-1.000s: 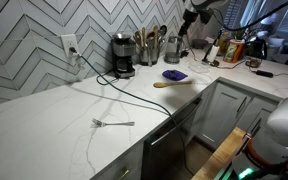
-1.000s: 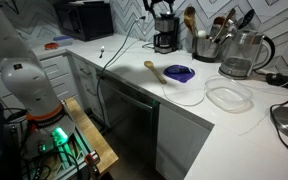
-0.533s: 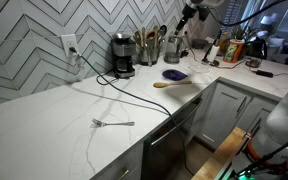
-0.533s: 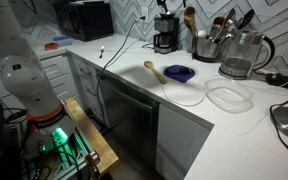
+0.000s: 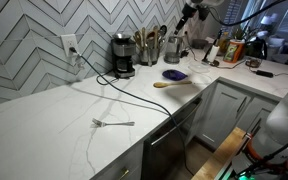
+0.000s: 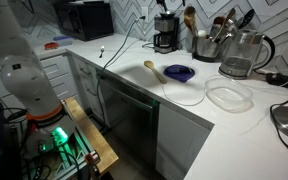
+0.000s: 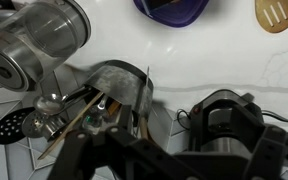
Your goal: Remove the clamp tongs from the metallic utensil storage bucket and place it on the counter top
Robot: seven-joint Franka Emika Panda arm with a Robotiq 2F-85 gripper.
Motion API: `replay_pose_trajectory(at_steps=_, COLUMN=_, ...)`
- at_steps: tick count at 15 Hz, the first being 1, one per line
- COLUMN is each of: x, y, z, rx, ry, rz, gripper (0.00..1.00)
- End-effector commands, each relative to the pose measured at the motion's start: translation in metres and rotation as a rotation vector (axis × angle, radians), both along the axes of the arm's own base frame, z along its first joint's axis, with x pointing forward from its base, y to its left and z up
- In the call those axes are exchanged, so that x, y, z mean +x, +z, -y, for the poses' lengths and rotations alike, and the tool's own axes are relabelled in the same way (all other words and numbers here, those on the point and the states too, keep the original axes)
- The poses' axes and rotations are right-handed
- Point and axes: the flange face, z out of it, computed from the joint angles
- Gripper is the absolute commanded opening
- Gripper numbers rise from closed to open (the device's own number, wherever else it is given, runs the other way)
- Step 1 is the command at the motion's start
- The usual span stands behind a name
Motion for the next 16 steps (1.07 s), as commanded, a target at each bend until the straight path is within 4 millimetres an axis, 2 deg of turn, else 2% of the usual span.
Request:
replay_pose_trajectory(at_steps=1, x=0.016, y=-0.004, z=0.002, rx=0.021, ry=0.008, rz=-0.013, gripper=1.0)
replay_pose_trajectory(at_steps=7, x=0.085, y=-0.019, z=0.03, rx=0.078, ry=0.116, rz=0.077, gripper=1.0)
replay_pose_trajectory(at_steps=10, x=0.119, y=-0.033, z=0.041, rx=0.112, ry=0.179, rz=0.101, gripper=1.0)
replay_pose_trajectory(at_steps=16, x=0.174, y=-0.069, z=0.039, rx=0.183, ry=0.205, rz=0.115, gripper=1.0)
